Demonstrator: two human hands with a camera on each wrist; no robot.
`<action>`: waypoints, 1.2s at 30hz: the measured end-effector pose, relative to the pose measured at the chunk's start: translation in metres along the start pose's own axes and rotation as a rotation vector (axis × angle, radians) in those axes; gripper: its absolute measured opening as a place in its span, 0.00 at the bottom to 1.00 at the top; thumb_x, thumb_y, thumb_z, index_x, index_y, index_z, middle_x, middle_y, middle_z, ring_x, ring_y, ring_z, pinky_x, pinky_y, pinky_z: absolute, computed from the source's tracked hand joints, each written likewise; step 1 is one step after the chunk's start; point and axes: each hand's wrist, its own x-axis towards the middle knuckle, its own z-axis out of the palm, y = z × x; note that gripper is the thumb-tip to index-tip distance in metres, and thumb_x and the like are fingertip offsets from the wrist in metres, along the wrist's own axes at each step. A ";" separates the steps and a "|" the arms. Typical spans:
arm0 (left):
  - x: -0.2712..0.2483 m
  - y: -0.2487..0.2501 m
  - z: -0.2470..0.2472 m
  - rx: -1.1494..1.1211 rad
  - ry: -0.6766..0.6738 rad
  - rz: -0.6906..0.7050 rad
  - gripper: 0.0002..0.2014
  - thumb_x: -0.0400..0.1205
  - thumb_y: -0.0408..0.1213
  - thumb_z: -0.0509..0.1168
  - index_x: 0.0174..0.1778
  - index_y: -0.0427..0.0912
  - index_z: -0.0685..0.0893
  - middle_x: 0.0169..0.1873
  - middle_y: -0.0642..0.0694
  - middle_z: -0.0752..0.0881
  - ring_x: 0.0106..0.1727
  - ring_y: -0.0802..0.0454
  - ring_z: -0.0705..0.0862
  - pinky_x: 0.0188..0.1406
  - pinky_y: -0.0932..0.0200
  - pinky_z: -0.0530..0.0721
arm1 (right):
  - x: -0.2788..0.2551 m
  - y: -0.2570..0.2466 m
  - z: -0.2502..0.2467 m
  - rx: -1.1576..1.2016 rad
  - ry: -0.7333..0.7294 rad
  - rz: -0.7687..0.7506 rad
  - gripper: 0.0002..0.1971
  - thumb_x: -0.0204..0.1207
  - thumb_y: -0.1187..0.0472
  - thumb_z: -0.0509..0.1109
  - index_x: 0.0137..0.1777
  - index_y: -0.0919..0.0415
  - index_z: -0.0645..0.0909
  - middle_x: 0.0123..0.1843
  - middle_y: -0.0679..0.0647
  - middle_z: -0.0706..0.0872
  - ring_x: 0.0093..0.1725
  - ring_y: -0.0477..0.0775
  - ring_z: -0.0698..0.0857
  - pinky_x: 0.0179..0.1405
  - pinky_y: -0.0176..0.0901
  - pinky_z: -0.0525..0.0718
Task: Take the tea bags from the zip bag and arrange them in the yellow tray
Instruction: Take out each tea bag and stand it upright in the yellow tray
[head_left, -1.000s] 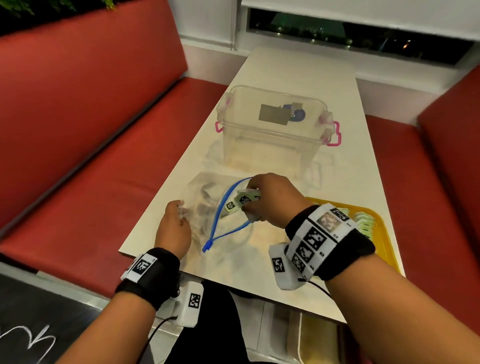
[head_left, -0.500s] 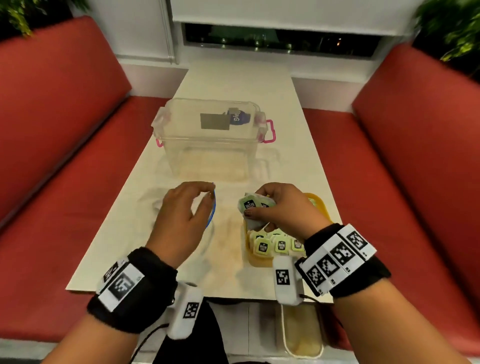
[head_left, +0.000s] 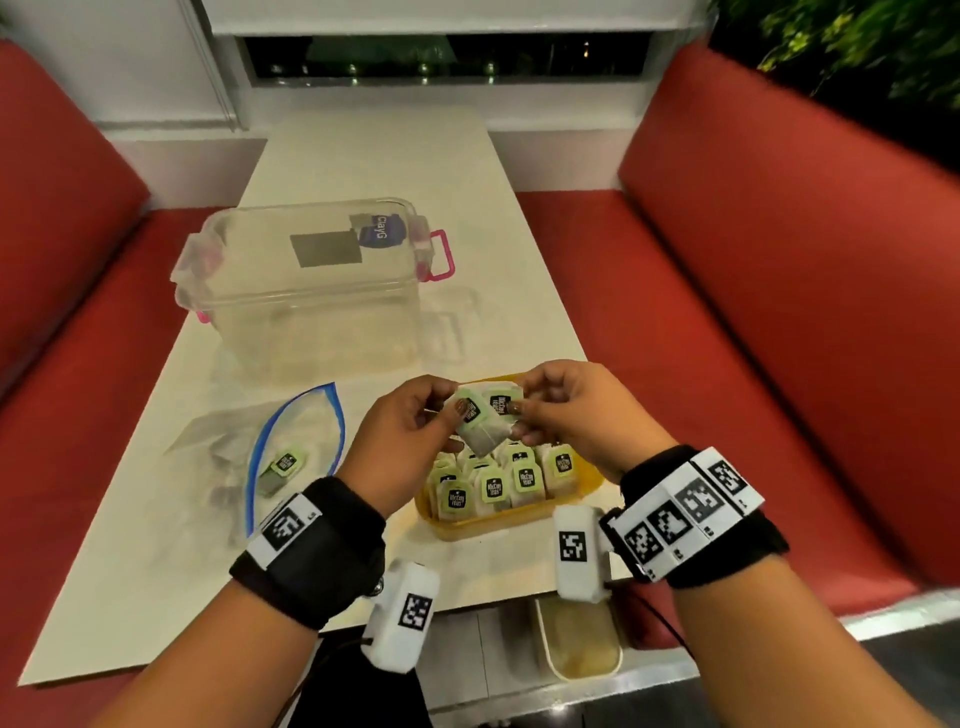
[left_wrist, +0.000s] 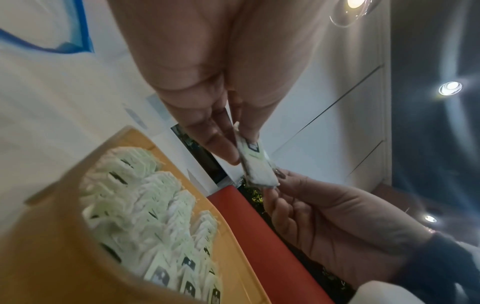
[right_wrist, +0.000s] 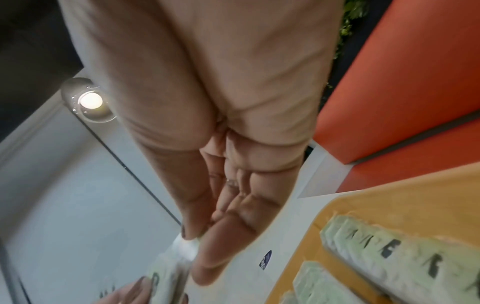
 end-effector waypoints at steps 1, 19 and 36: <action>0.002 -0.002 0.003 -0.003 -0.010 -0.008 0.05 0.83 0.33 0.66 0.47 0.48 0.84 0.43 0.48 0.89 0.38 0.55 0.87 0.39 0.59 0.86 | -0.001 0.002 -0.005 -0.006 0.010 -0.007 0.04 0.77 0.74 0.69 0.47 0.67 0.80 0.36 0.64 0.86 0.30 0.50 0.87 0.30 0.38 0.86; 0.011 0.002 0.032 0.383 -0.151 0.153 0.07 0.81 0.44 0.67 0.41 0.52 0.89 0.41 0.55 0.87 0.43 0.58 0.85 0.44 0.57 0.83 | 0.004 0.002 -0.036 -0.555 0.065 -0.220 0.07 0.80 0.63 0.66 0.48 0.51 0.84 0.42 0.47 0.89 0.43 0.47 0.86 0.46 0.49 0.86; 0.017 -0.006 0.054 -0.220 -0.122 -0.034 0.05 0.81 0.34 0.68 0.47 0.40 0.89 0.46 0.45 0.92 0.44 0.48 0.90 0.48 0.53 0.87 | 0.003 0.004 -0.041 -0.326 0.140 -0.259 0.04 0.76 0.64 0.73 0.47 0.57 0.88 0.40 0.53 0.90 0.38 0.47 0.86 0.42 0.41 0.85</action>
